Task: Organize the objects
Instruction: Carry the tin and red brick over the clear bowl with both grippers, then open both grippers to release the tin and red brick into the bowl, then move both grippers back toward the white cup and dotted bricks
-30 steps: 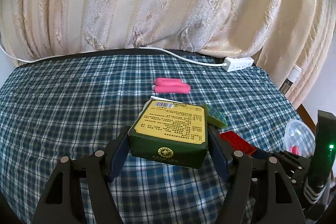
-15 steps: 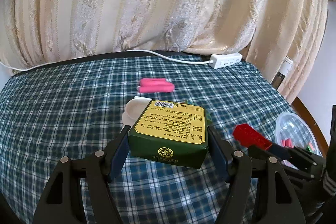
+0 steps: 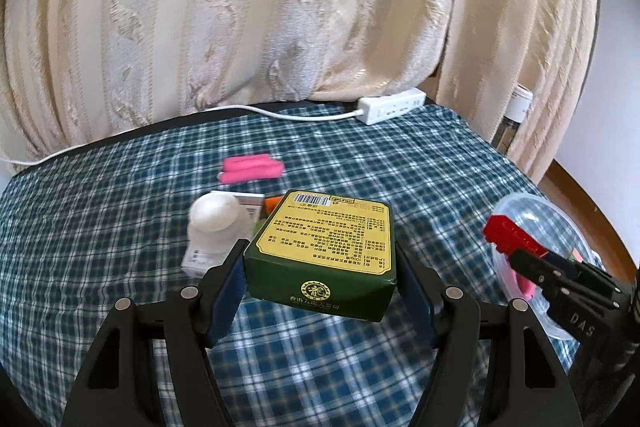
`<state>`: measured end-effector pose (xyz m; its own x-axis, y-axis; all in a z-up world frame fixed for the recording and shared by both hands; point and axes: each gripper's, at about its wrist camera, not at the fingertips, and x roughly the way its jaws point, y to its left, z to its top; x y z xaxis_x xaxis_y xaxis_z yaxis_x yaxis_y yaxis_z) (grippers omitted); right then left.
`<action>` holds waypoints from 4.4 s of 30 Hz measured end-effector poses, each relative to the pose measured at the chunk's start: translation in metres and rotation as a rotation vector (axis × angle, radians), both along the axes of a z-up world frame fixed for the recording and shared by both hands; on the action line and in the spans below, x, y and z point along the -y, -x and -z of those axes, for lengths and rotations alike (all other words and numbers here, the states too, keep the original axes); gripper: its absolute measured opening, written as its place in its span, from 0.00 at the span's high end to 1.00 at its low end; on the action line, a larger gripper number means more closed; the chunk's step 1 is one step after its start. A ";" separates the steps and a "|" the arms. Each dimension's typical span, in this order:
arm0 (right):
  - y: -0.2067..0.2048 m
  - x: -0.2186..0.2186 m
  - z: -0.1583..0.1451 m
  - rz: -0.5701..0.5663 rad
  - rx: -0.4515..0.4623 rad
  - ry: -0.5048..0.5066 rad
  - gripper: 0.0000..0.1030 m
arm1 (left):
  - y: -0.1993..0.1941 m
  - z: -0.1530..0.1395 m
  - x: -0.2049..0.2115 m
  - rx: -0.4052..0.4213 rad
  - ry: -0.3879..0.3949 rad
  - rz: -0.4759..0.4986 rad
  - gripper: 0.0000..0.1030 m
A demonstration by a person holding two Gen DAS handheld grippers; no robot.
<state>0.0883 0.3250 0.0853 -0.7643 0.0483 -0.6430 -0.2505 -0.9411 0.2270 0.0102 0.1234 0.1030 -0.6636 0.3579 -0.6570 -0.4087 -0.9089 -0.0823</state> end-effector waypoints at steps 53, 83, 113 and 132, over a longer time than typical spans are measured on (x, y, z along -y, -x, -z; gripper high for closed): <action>-0.057 -0.117 0.029 0.192 0.015 0.090 0.64 | -0.014 0.016 -0.213 0.186 -0.032 0.448 0.27; -0.058 -0.106 0.028 0.180 0.010 0.100 0.63 | -0.003 0.046 -0.196 0.120 0.131 0.319 0.27; -0.052 -0.068 0.009 0.171 -0.017 0.060 0.48 | 0.001 0.017 -0.127 0.096 0.053 0.219 0.27; -0.014 0.002 -0.004 0.020 -0.014 0.024 0.35 | 0.048 0.021 0.002 0.095 0.044 -0.059 0.27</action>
<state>0.1027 0.3229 0.0891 -0.7721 0.0489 -0.6336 -0.2663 -0.9302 0.2527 -0.0380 0.1216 0.0817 -0.6167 0.2900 -0.7319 -0.3471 -0.9346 -0.0779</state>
